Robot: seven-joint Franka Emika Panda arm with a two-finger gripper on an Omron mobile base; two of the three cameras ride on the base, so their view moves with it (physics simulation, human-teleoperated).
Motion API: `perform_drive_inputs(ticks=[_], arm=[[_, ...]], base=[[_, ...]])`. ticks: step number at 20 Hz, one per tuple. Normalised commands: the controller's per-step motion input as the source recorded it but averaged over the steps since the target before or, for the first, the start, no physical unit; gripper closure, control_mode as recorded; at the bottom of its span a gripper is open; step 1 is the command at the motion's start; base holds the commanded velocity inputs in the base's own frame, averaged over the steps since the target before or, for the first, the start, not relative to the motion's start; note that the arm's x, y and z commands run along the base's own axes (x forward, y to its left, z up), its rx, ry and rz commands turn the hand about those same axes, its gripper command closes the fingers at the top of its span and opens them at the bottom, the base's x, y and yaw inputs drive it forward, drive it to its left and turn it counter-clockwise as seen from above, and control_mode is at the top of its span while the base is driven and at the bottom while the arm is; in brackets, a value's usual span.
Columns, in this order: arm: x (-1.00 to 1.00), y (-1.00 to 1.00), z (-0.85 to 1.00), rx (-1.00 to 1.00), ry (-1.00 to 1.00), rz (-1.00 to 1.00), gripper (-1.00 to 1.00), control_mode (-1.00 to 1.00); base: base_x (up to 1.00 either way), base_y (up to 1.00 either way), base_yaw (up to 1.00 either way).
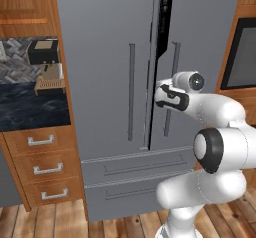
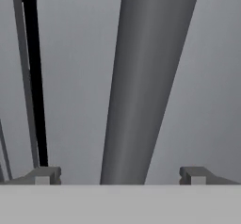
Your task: Take the lemon wedge from the fridge and place it on the plate with fish on the dining counter.
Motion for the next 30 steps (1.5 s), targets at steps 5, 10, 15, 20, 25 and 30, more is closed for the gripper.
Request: perform_drive_inputs(ticks=[5,10,15,20,25,30], arm=[[0.27,-0.03,-0.01,0.0,0.0,0.0,1.0,-1.0],[-0.22,-0.07,0.02,0.0,0.0,-0.04,1.0,-1.0],[-0.95,-0.56,0.25,0.15,0.0,-0.25,1.0,-1.0],[-1.0,-0.9,0.48,0.27,0.01,-0.36,1.0,-1.0],[-1.0,-1.0,0.49,0.34,0.06,-0.37,1.0,-1.0],[-1.0,-1.0,0.31,0.33,0.04,-0.32,1.0,-1.0]], base=[[0.0,0.0,0.0],[0.0,0.0,0.0],[0.0,0.0,0.0],[0.0,0.0,0.0],[0.0,0.0,0.0],[0.0,0.0,0.0]])
